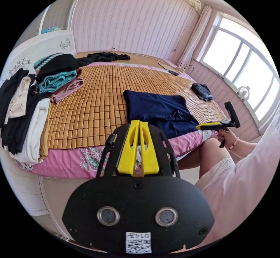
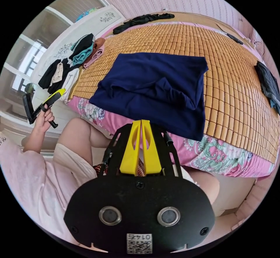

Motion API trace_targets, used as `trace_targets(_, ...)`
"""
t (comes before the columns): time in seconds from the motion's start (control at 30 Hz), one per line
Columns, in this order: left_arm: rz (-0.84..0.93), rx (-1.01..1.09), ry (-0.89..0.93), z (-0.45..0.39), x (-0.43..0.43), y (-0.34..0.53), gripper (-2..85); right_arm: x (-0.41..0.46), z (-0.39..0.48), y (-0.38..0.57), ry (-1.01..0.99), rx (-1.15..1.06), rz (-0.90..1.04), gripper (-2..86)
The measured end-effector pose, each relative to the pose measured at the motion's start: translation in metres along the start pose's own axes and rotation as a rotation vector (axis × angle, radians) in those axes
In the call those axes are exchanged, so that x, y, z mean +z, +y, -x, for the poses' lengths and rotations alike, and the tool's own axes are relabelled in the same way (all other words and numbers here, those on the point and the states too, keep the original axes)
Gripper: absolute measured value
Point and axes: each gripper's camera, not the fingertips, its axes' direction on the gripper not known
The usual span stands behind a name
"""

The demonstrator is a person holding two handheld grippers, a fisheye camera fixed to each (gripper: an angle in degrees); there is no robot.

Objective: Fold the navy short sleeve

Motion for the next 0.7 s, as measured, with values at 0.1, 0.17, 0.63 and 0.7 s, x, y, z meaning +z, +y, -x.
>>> trace_targets(0.1, 0.006, 0.029, 0.032, -0.031, -0.016, 0.019, -0.9, -0.025, 0.037, 0.03, 0.144, -0.105, -0.112, -0.5)
trace_targets(0.17, 0.001, 0.062, 0.021, -0.05, -0.022, 0.032, -0.8, -0.026, 0.048, 0.046, 0.157, -0.101, -0.164, -0.8)
trace_targets(0.63, 0.067, 0.089, -0.005, -0.07, 0.022, 0.047, 7.7, 0.03, 0.042, 0.04, -0.024, -0.025, -0.051, 7.2)
trace_targets(0.7, 0.095, 0.101, -0.02, -0.071, 0.034, 0.041, 7.9, 0.037, 0.038, 0.03, -0.012, -0.03, -0.049, 7.5)
